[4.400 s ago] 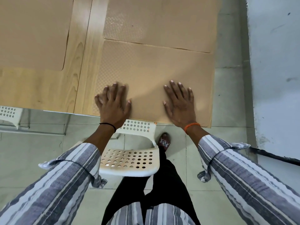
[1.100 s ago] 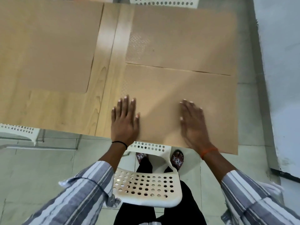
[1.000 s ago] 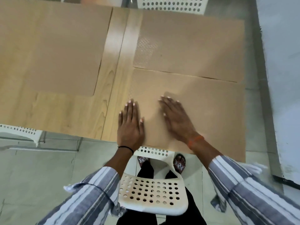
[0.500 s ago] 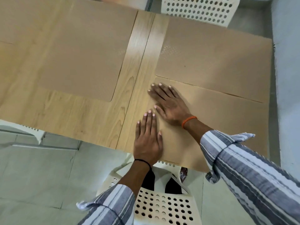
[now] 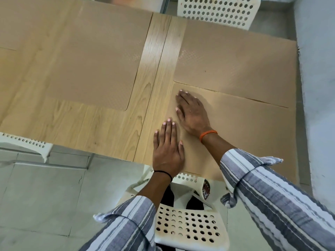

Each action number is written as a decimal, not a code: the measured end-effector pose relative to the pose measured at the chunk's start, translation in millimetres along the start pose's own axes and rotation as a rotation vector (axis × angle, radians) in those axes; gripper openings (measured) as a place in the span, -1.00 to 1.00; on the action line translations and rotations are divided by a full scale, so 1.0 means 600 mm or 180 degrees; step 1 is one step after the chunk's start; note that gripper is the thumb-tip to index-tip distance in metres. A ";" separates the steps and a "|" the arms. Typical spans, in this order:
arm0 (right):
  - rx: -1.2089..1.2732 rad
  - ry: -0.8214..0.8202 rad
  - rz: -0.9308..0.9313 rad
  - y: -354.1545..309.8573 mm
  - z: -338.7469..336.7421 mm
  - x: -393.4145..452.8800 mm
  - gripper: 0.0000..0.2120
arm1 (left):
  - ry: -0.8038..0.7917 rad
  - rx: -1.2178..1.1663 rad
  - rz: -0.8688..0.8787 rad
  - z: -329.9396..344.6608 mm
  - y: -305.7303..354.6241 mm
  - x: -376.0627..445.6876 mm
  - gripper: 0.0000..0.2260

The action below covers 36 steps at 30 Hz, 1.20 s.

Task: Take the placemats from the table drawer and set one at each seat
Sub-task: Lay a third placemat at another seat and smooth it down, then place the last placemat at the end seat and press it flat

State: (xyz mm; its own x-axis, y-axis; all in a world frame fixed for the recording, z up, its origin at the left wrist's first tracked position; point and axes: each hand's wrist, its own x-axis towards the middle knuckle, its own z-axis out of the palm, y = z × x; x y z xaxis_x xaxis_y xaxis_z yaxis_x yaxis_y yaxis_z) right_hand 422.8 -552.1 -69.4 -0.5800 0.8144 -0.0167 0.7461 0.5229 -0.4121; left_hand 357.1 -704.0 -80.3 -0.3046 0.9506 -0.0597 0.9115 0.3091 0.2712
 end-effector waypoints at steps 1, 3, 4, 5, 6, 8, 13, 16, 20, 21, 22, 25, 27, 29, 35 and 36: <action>0.0108 0.0115 0.0058 -0.003 -0.009 -0.009 -0.57 | -0.0015 -0.0042 -0.0004 -0.001 -0.001 0.000 -0.43; 0.0252 0.0239 0.0330 -0.009 -0.031 -0.034 -0.64 | -0.0077 -0.0169 -0.0026 -0.007 -0.004 0.002 -0.43; 0.0311 0.0258 0.0499 -0.010 -0.043 -0.048 -0.67 | -0.0121 -0.0284 -0.0021 -0.013 -0.005 0.004 -0.42; 0.0393 0.0263 0.0678 -0.010 -0.052 -0.061 -0.69 | -0.0205 -0.0452 -0.0006 -0.021 -0.006 0.006 -0.42; 0.0504 0.0284 0.0854 -0.012 -0.062 -0.077 -0.70 | -0.0299 -0.0657 0.0033 -0.030 -0.008 0.008 -0.42; 0.0687 0.0307 0.1100 -0.018 -0.075 -0.107 -0.75 | -0.0378 -0.1048 0.0073 -0.055 -0.013 0.010 -0.45; 0.1097 0.0375 0.1341 -0.056 -0.112 -0.165 -0.81 | -0.0092 -0.2018 -0.0007 -0.135 -0.032 0.007 -0.62; 0.1351 0.0454 0.1275 -0.084 -0.134 -0.200 -0.82 | -0.0173 -0.2617 -0.0080 -0.189 -0.048 -0.004 -0.75; 0.1707 0.0601 0.1013 -0.124 -0.162 -0.254 -0.80 | -0.0037 -0.2916 -0.0162 -0.247 -0.066 -0.046 -0.80; 0.1777 0.0599 0.0917 -0.135 -0.168 -0.268 -0.80 | 0.0007 -0.2952 -0.0178 -0.260 -0.072 -0.062 -0.80; 0.1858 0.0579 0.0838 -0.147 -0.174 -0.281 -0.80 | 0.0036 -0.2975 -0.0189 -0.271 -0.079 -0.079 -0.80; 0.2157 0.0517 0.0785 -0.187 -0.183 -0.314 -0.80 | 0.0048 -0.3076 -0.0185 -0.299 -0.104 -0.131 -0.80; 0.2288 0.0509 0.0786 -0.218 -0.182 -0.334 -0.79 | 0.0033 -0.3076 -0.0203 -0.317 -0.121 -0.165 -0.80; 0.2384 0.0466 0.0731 -0.252 -0.179 -0.345 -0.80 | 0.0072 -0.3066 -0.0252 -0.338 -0.142 -0.191 -0.79; 0.2468 0.0326 0.0607 -0.343 -0.165 -0.325 -0.80 | 0.0200 -0.3173 -0.0414 -0.393 -0.224 -0.211 -0.79; 0.2467 0.0290 0.0602 -0.358 -0.159 -0.313 -0.80 | 0.0226 -0.3218 -0.0447 -0.399 -0.242 -0.207 -0.79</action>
State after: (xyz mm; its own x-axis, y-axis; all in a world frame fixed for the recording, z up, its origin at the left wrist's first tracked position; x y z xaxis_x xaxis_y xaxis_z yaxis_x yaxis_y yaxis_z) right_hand 403.1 -793.5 109.2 -0.4126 0.9066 -0.0889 0.3704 0.0779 -0.9256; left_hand 196.3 -873.5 117.5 -0.4363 0.8936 -0.1054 0.2168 0.2181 0.9515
